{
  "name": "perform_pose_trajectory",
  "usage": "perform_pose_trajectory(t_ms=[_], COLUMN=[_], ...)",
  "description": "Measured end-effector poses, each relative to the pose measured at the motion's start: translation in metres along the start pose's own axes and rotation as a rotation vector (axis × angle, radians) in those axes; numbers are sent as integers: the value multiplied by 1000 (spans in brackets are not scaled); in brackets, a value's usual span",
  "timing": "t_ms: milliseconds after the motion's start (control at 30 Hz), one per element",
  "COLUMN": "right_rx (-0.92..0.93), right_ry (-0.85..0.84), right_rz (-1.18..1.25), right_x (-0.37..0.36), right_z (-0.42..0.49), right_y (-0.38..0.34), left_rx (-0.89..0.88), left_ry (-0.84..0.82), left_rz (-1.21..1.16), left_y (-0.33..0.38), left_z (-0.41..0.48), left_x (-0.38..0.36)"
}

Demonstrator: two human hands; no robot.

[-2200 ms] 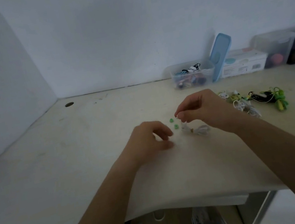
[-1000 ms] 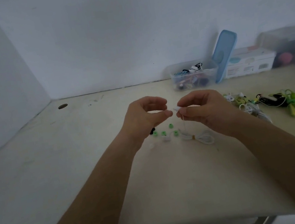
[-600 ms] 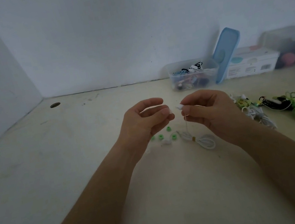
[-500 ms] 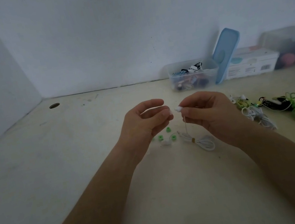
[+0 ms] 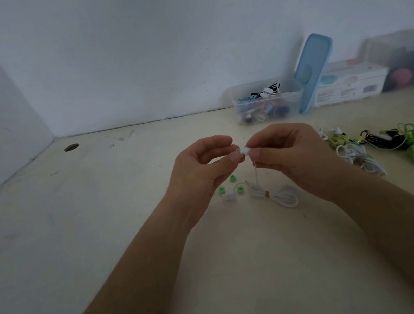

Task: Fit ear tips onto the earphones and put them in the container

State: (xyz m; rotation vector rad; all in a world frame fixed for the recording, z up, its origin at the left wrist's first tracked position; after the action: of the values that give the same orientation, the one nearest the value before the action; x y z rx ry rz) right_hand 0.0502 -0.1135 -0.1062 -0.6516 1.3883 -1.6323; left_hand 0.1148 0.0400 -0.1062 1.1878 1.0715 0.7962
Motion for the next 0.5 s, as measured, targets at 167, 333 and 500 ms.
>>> perform_pose_trajectory(t_ms=[167,333,500], right_rx=[11,21,31], right_ry=[7,14,-13], right_rz=[-7,-35,-51], right_x=[1,3,2], right_z=[0,1,0], right_y=[-2,-3,-4], left_rx=[-25,-16,-22], left_ry=[-8,-10,-20], left_rz=[26,26,17], left_y=[2,0,1], left_z=[-1,1,0], left_x=[0,2,1])
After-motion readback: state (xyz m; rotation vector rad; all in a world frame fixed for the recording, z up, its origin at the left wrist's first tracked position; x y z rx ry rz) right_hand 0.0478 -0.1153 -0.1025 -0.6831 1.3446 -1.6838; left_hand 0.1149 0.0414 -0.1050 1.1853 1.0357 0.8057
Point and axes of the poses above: each hand's wrist, its own z-axis towards the middle knuckle, its own x-axis out of the back of the hand, y = z × x, the point moved 6 cm from there along z, towards the middle knuckle, and after that the axes turned 15 degrees about y, right-handed, at the moved point
